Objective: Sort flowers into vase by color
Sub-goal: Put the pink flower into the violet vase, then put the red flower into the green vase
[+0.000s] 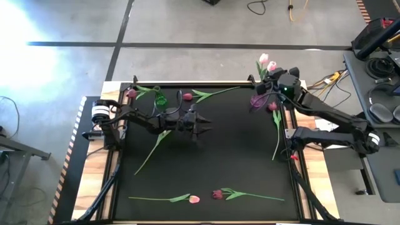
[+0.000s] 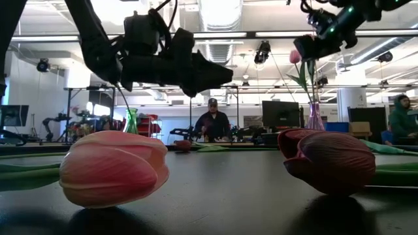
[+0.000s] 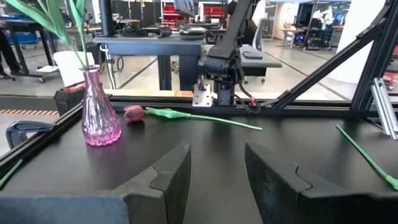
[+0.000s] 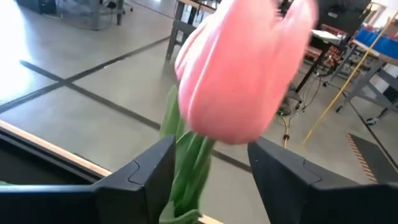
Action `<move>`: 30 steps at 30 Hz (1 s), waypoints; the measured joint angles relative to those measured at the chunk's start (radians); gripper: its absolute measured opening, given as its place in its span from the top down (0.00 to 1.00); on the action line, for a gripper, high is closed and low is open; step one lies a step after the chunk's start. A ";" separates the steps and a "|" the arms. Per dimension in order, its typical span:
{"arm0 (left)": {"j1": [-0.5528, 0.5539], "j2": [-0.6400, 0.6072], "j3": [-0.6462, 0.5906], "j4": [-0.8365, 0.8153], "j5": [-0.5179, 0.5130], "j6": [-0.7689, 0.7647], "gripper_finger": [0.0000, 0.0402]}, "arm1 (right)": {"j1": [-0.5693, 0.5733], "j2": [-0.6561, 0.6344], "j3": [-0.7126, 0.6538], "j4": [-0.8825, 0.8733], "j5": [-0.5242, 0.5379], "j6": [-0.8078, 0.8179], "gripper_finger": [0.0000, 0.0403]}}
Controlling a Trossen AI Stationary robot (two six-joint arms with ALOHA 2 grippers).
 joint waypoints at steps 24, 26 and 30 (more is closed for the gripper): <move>-0.001 -0.003 -0.081 0.096 -0.024 -0.023 0.66 | 0.166 -0.181 0.205 -0.265 -0.002 -0.051 0.50; -0.001 -0.003 -0.081 0.097 -0.024 -0.023 0.66 | 0.176 -0.181 0.232 -0.262 -0.001 -0.093 0.50; -0.001 -0.003 -0.081 0.096 -0.024 -0.027 0.66 | 0.180 -0.162 0.305 -0.266 -0.012 -0.150 0.50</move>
